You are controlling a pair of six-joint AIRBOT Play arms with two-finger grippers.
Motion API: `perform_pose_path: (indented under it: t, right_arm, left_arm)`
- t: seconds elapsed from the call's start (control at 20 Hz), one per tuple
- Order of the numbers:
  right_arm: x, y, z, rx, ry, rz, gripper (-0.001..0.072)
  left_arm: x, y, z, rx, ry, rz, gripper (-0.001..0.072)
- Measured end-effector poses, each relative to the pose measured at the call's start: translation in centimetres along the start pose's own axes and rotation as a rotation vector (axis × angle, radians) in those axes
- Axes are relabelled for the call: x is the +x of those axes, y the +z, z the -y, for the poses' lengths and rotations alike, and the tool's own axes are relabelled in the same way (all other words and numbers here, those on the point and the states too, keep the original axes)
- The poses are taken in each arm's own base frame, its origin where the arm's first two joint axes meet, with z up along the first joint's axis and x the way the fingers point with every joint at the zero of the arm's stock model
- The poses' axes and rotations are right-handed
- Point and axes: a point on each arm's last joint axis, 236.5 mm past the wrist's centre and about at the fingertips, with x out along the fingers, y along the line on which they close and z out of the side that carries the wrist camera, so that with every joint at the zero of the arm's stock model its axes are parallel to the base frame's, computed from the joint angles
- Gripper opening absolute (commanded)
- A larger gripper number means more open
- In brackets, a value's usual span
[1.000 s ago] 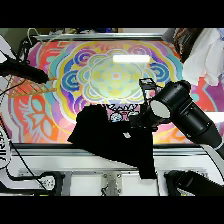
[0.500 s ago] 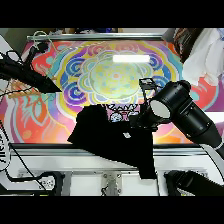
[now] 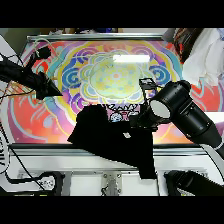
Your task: Fold the clothes and pants, and hang the long-sleeved shirts on hangers.
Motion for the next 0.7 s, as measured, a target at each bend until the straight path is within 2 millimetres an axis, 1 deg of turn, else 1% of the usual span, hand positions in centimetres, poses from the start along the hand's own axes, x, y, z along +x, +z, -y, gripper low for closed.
perform_pose_path:
  t: [0.15, 0.35, 0.45, 0.55, 0.7]
  right_arm:
    - [0.0, 0.0, 0.0, 0.0, 0.0, 0.0, 0.0018]
    - [0.0, 0.0, 0.0, 0.0, 0.0, 0.001, 0.0018]
    - [0.0, 0.0, 0.0, 0.0, 0.0, 0.001, 0.0018]
    - [0.1, 0.0, 0.0, 0.0, 0.0, 0.0, 0.0018]
    - [0.0, -0.1, -0.2, -0.001, 0.008, -0.006, 0.0017]
  left_arm:
    - [0.6, -1.8, 1.1, 0.045, -0.016, 0.003, 0.0018]
    - [0.7, -4.8, 2.4, 0.052, -0.03, 0.013, 0.0018]
    - [0.8, -6.0, 2.9, 0.048, -0.033, 0.019, 0.0017]
    - [1.1, -6.7, 3.5, 0.053, -0.042, 0.028, 0.0018]
    - [1.6, -6.8, 4.1, 0.071, -0.058, 0.054, 0.0018]
